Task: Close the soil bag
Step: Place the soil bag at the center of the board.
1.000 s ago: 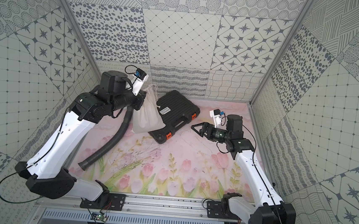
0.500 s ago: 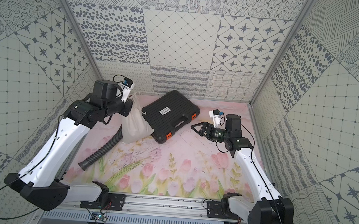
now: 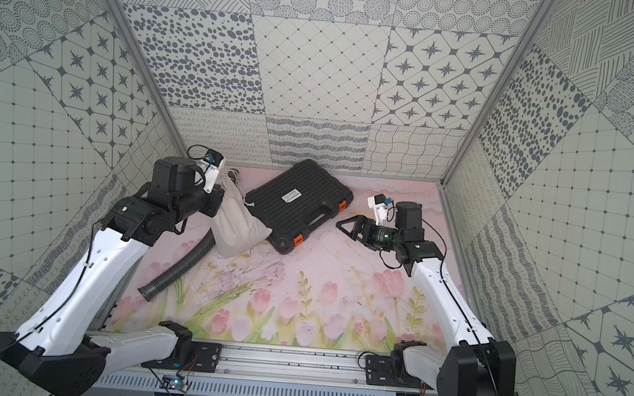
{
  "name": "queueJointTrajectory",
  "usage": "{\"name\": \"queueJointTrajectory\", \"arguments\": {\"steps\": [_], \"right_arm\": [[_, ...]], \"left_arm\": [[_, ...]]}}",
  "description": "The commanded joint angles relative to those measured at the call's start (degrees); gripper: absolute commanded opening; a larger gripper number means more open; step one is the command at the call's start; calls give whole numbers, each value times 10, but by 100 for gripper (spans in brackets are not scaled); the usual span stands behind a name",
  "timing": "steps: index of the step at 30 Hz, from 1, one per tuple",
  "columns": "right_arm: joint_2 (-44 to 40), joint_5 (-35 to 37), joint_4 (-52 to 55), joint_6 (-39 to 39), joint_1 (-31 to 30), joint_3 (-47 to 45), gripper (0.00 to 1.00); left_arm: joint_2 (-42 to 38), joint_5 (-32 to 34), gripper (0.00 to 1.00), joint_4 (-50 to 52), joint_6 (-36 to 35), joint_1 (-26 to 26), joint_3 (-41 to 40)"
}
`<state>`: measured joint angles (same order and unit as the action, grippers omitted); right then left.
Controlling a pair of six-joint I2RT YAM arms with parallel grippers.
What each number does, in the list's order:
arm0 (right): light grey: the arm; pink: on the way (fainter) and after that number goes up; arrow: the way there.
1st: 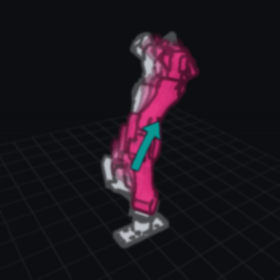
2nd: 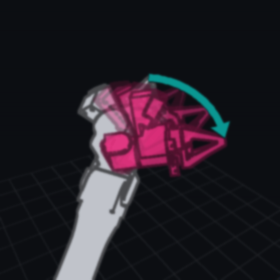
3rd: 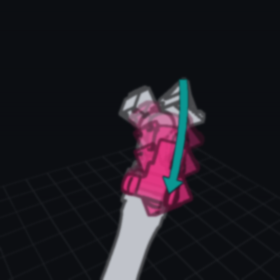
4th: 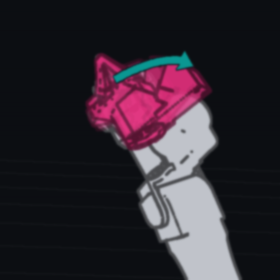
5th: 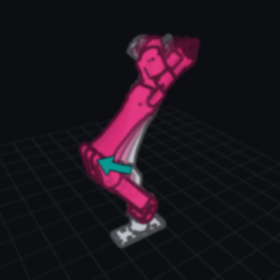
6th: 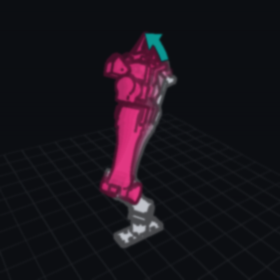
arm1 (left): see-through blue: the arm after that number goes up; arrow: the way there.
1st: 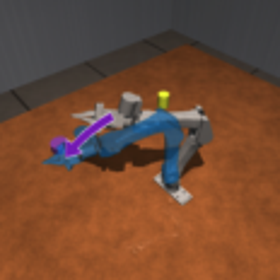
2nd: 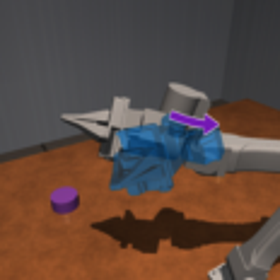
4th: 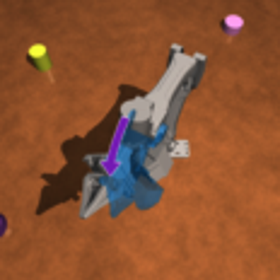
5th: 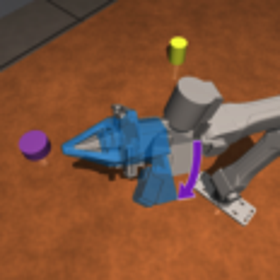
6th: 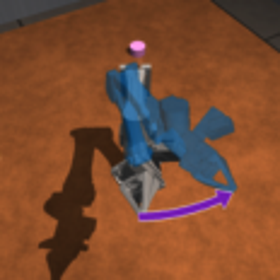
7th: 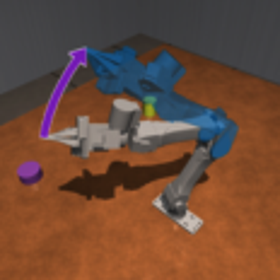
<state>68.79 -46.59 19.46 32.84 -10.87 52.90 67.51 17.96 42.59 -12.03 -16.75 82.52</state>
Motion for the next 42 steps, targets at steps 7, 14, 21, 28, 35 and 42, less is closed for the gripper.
{"name": "queueJointTrajectory", "arguments": {"steps": [7,14,21,28,35,42], "right_arm": [[26,21,-20,7,-28,19,97],[49,32,-23,5,-52,27,97],[79,42,-27,5,-78,46,97],[86,54,-27,10,-87,55,97],[68,71,-27,11,-88,35,97],[43,81,-26,10,-89,16,97]], "left_arm": [[-63,9,0,-89,-13,16,-99],[-99,18,0,-85,-38,18,-139],[-121,36,0,-87,-50,21,-166],[-135,-18,0,-98,-7,21,-220],[-104,-103,0,-125,88,21,-287],[-61,-147,0,-163,121,21,-321]]}}
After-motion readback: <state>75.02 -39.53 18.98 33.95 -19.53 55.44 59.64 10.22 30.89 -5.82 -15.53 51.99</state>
